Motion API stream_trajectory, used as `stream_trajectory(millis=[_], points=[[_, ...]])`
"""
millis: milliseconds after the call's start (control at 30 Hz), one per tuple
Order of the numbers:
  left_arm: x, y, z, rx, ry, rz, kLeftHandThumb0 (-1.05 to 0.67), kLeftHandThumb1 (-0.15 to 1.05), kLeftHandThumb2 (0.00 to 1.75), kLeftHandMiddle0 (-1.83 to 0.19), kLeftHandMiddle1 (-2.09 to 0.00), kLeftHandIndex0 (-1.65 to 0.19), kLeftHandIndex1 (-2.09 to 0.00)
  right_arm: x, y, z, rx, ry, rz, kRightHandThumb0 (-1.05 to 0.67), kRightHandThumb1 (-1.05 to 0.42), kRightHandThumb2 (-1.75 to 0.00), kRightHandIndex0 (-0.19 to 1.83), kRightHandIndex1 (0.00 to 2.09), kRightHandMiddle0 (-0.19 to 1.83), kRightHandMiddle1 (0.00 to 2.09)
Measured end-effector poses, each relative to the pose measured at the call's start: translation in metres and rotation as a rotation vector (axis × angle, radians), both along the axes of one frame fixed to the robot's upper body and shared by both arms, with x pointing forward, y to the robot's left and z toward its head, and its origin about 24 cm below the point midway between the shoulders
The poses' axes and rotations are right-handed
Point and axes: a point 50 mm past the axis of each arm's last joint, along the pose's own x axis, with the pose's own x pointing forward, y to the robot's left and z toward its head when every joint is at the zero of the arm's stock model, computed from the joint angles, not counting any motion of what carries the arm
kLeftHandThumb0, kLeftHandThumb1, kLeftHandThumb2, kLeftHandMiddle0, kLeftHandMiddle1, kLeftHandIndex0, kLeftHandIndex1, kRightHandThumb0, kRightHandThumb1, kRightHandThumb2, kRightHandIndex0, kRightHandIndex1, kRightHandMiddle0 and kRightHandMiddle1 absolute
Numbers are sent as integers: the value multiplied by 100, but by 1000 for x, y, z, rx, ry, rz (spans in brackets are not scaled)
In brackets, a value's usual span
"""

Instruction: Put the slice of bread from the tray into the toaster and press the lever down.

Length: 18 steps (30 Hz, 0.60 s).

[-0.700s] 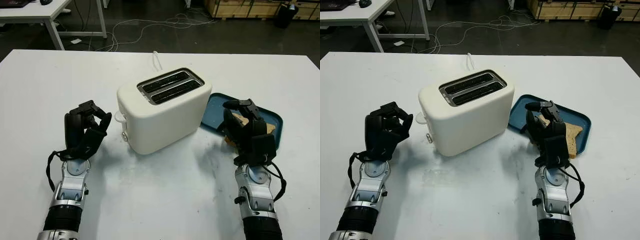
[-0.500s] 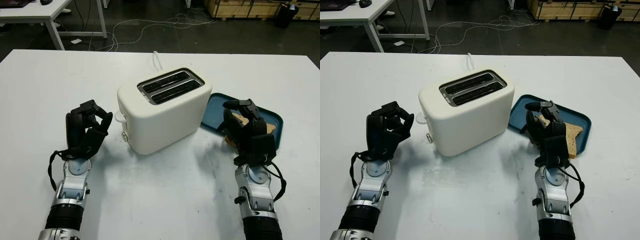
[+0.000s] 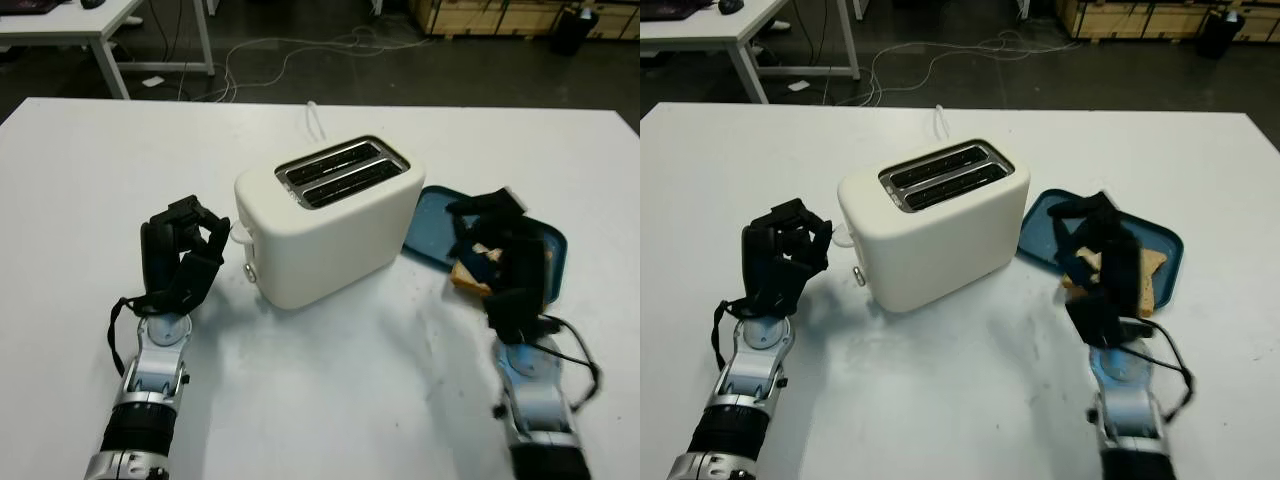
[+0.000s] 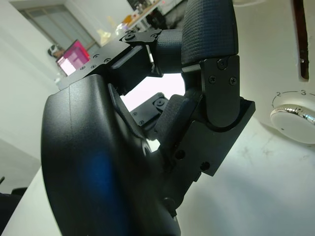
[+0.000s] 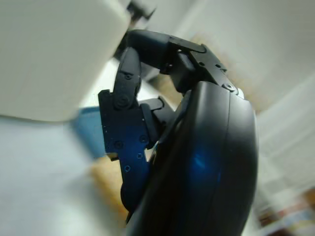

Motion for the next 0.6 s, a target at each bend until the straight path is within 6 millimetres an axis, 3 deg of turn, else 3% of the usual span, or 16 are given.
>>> stream_trajectory(millis=[100,167,400,600], points=[[0,0,0,0,-1,-1,-98,71,66,-132,-145,-109,-142,-16,-12,13,-267,-29,-30,-56,-82,0,66,38,74,4],[0,0,1,-2,-2,-1,-97,70,65,-132,-146,-110,-142,-26,-17,18,-406,-6,-47,-59,-81,0,64,18,67,1],[0,1,1,-1,-3,1,-95,70,67,-132,-147,-109,-142,-30,-35,8,-744,191,-125,-76,-80,0,31,0,33,0],[0,2,2,0,-8,5,-97,70,67,-132,-147,-109,-144,-23,-47,-14,-867,429,-154,-85,-81,0,5,0,12,0]])
